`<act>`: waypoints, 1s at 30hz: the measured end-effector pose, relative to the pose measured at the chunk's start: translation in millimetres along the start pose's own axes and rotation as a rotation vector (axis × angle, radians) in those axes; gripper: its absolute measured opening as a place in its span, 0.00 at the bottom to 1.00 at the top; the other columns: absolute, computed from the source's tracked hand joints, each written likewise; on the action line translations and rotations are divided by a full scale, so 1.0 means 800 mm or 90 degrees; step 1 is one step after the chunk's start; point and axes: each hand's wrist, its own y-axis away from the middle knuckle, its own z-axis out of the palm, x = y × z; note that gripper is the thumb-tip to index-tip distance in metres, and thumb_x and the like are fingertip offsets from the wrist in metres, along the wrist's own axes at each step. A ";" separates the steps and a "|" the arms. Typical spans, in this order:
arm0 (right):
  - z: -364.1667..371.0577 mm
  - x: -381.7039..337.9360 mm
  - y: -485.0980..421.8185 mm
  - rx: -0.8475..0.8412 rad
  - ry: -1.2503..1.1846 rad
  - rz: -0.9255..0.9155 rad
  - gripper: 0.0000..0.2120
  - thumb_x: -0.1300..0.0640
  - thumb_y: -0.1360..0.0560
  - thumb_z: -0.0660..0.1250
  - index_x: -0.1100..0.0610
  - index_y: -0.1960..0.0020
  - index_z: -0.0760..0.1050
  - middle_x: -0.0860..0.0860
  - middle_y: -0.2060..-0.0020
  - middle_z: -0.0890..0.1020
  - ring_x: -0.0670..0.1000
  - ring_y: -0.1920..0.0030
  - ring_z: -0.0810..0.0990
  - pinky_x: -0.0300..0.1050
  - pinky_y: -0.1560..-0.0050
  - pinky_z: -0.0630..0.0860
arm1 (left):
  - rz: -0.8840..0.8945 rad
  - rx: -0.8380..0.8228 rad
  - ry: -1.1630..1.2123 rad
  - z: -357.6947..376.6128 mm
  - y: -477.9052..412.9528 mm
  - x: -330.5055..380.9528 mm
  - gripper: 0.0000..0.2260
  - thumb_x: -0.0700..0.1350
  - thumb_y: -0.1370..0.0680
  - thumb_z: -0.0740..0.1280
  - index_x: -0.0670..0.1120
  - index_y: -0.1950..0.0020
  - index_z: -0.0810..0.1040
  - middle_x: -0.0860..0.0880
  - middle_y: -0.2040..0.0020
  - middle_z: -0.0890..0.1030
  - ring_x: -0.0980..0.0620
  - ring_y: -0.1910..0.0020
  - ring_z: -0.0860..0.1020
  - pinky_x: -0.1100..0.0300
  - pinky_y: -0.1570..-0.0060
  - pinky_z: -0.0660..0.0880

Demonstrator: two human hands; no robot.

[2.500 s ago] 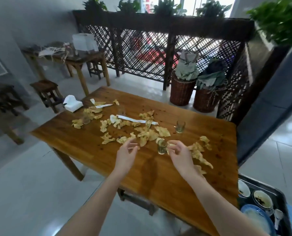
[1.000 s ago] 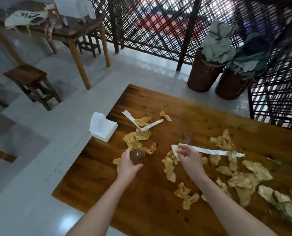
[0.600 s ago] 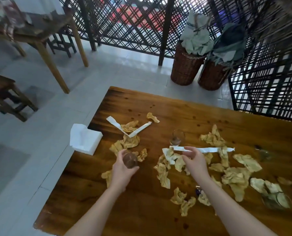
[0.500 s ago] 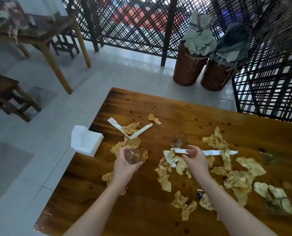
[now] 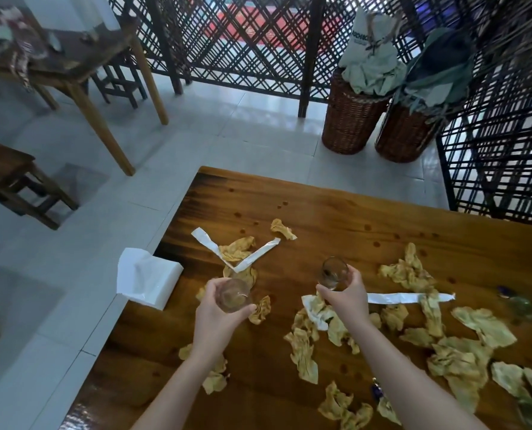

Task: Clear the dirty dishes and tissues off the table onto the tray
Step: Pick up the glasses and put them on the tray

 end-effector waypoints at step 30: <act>-0.188 0.051 0.171 0.278 -0.061 -0.032 0.31 0.42 0.41 0.79 0.44 0.42 0.70 0.42 0.51 0.76 0.43 0.51 0.75 0.31 0.60 0.69 | 0.242 -0.286 -0.049 0.109 0.100 0.104 0.26 0.43 0.33 0.79 0.53 0.39 0.74 0.54 0.44 0.73 0.56 0.44 0.74 0.71 0.52 0.74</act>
